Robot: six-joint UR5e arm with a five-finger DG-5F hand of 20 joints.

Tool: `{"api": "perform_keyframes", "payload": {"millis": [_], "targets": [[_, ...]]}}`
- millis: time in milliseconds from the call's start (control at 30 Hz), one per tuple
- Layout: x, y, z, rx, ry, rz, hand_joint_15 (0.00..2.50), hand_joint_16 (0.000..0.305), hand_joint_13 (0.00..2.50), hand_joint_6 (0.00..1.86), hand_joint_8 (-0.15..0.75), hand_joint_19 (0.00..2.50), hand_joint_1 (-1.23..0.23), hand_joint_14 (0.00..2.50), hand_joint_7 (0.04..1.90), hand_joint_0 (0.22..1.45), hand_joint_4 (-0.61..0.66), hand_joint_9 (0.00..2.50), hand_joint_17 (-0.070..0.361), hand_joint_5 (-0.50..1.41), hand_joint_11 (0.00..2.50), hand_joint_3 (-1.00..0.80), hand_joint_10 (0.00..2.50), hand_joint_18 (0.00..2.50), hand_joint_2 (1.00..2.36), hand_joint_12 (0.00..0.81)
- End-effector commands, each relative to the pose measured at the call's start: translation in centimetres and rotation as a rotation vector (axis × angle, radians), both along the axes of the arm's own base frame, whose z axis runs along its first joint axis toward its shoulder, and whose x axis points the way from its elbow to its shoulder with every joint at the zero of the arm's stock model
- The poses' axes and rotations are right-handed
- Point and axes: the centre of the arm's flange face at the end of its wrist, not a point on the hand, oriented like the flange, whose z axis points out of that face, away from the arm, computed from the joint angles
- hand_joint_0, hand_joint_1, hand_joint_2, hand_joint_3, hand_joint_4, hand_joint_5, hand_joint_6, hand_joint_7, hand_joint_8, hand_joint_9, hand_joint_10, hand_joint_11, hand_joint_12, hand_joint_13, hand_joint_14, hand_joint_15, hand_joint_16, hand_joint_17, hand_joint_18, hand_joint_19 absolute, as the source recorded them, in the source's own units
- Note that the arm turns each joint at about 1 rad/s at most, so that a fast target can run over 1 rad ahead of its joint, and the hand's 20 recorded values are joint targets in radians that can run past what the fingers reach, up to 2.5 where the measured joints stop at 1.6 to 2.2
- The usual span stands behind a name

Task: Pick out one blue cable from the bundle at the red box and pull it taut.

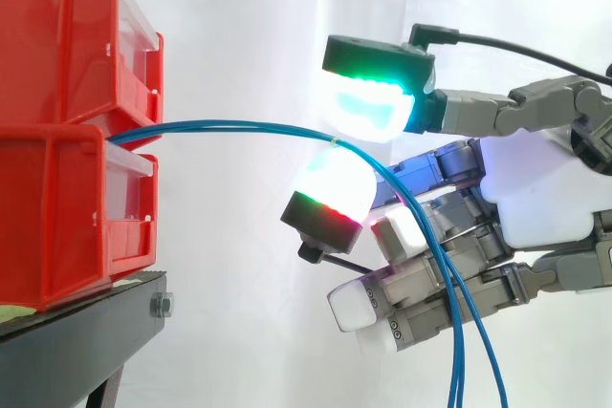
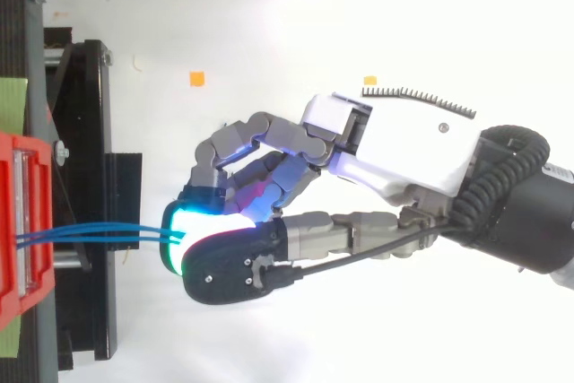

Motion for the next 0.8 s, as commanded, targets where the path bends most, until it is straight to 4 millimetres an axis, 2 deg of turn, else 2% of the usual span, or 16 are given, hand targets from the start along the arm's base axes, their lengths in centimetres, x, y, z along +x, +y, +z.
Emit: {"api": "perform_keyframes", "payload": {"millis": [0, 133, 200, 267, 500, 600, 767], "targets": [[-0.01, 0.03, 0.05, 0.000, -0.001, 0.000, 0.38, 0.019, 0.85, 0.87, 0.315, 0.50, -0.54, 0.01, 0.95, 0.54, 0.13, 1.17, 0.042, -0.13, 0.66, -0.49, 0.02, 0.42, 1.00, 0.210], [0.01, 0.04, -0.06, 0.000, 0.001, 0.000, 0.39, 0.019, 0.85, 0.87, 0.314, 0.49, -0.53, 0.01, 0.96, 0.53, 0.13, 1.17, 0.042, -0.13, 0.67, -0.50, 0.02, 0.42, 1.00, 0.212], [-0.01, 0.03, 0.05, 0.000, -0.001, 0.000, 0.39, 0.018, 0.85, 0.87, 0.317, 0.49, -0.57, 0.01, 0.96, 0.55, 0.13, 1.17, 0.041, -0.13, 0.67, -0.45, 0.02, 0.42, 1.00, 0.208], [0.01, 0.04, -0.06, 0.000, 0.001, 0.000, 0.39, 0.017, 0.84, 0.87, 0.311, 0.50, -0.62, 0.01, 0.97, 0.57, 0.09, 1.17, 0.039, -0.13, 0.67, -0.32, 0.02, 0.41, 1.01, 0.202], [-0.01, 0.03, 0.05, 0.000, -0.001, 0.000, 0.39, 0.018, 0.85, 0.89, 0.319, 0.49, -0.65, 0.01, 0.97, 0.57, 0.09, 1.14, 0.040, -0.14, 0.66, -0.20, 0.02, 0.43, 1.02, 0.207], [-0.01, 0.03, 0.05, 0.000, -0.001, 0.000, 0.39, 0.017, 0.85, 0.89, 0.315, 0.50, -0.66, 0.01, 0.95, 0.58, 0.11, 1.12, 0.038, -0.14, 0.67, -0.24, 0.02, 0.42, 1.02, 0.205], [-0.01, 0.03, 0.05, 0.000, -0.001, 0.000, 0.39, 0.018, 0.85, 0.88, 0.308, 0.50, -0.61, 0.01, 0.90, 0.55, 0.13, 1.14, 0.040, -0.14, 0.66, -0.44, 0.02, 0.42, 1.00, 0.205]]}}
